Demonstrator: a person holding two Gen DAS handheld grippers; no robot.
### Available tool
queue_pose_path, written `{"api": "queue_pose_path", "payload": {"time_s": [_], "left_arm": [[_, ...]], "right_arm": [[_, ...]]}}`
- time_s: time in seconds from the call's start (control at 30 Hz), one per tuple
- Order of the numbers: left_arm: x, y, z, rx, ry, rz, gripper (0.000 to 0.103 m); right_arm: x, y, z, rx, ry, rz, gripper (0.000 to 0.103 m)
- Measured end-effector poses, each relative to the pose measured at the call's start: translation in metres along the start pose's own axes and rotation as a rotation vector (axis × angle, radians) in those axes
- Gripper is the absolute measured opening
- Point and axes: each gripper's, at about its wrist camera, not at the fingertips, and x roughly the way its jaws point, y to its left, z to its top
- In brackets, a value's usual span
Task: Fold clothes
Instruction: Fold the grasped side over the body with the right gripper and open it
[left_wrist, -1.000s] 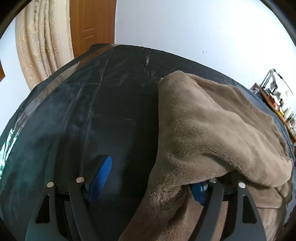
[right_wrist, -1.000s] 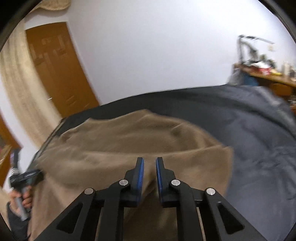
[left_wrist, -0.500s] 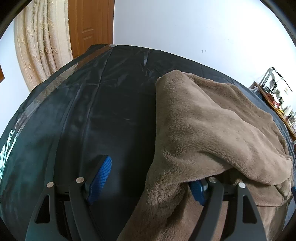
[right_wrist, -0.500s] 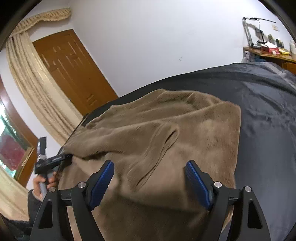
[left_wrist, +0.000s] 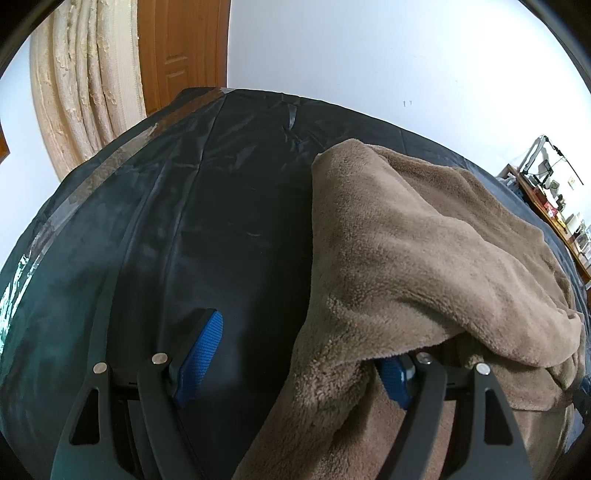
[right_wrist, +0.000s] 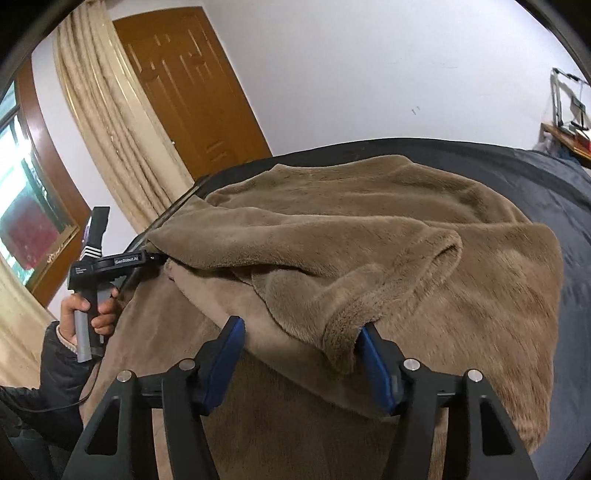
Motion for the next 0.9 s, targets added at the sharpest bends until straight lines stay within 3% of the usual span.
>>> {"api": "queue_pose_path", "payload": {"time_s": [0.13, 0.2, 0.3, 0.43, 0.5, 0.6, 0.7, 0.83, 0.9], "left_arm": [[0.001, 0.000, 0.000, 0.000, 0.002, 0.000, 0.082], [0.001, -0.001, 0.000, 0.002, 0.002, 0.003, 0.082], [0.001, 0.000, 0.000, -0.001, 0.001, 0.010, 0.082], [0.000, 0.003, -0.001, -0.014, -0.002, 0.015, 0.082], [0.000, 0.004, -0.001, -0.016, -0.003, 0.015, 0.082], [-0.003, 0.004, -0.001, -0.021, -0.006, 0.006, 0.083], [-0.007, 0.009, 0.001, -0.045, -0.020, -0.012, 0.084], [-0.007, 0.014, 0.002, -0.073, -0.014, -0.029, 0.084], [-0.007, 0.015, 0.002, -0.079, -0.009, -0.032, 0.084]], "right_arm": [[0.013, -0.008, 0.006, 0.020, 0.021, -0.011, 0.058], [0.016, -0.016, 0.007, 0.055, 0.035, -0.006, 0.038], [0.010, -0.025, 0.006, 0.116, 0.012, 0.034, 0.018], [-0.029, -0.036, 0.011, 0.221, -0.124, 0.140, 0.011], [-0.054, -0.042, 0.013, 0.261, -0.204, 0.157, 0.010], [-0.075, -0.040, 0.011, 0.234, -0.236, 0.124, 0.010], [-0.073, -0.037, 0.003, 0.217, -0.197, 0.086, 0.010], [-0.051, -0.033, -0.022, 0.170, -0.030, 0.100, 0.011], [-0.040, -0.030, -0.032, 0.137, 0.048, 0.014, 0.015]]}}
